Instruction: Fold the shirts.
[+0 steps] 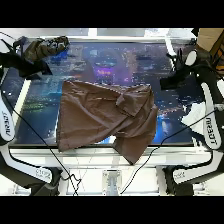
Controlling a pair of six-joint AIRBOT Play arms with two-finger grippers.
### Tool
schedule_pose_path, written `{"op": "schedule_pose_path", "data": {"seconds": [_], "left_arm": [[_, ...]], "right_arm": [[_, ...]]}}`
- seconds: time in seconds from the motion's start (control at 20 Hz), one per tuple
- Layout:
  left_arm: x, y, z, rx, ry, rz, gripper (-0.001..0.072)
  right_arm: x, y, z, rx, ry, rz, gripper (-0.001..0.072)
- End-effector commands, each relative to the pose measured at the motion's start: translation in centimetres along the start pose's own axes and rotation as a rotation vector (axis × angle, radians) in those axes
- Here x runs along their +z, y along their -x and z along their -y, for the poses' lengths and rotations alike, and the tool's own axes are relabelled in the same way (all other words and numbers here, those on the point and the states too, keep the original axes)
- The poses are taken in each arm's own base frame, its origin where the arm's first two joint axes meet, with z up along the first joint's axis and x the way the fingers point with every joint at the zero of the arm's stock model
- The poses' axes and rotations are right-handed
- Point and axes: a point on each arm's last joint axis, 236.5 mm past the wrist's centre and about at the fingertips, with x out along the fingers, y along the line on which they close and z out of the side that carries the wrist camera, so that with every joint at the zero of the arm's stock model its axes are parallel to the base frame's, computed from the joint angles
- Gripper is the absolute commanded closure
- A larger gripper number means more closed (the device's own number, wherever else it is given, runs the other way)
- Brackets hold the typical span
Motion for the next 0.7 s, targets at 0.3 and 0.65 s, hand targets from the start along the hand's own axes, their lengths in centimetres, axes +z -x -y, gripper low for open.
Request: {"op": "schedule_pose_path", "data": {"seconds": [0.3,0.65], "left_arm": [[-14.8,2.6,-0.4,0.025,-0.052,-0.118,0.0029],[-22.8,1.6,1.9,-0.072,-0.009,-0.226,0.0029]], "right_arm": [[-16.4,-3.8,-5.9,0.352,-0.183,-0.059,0.0380],[-22.0,-5.5,-12.2,0.696,-0.336,-0.078,0.0380]]}}
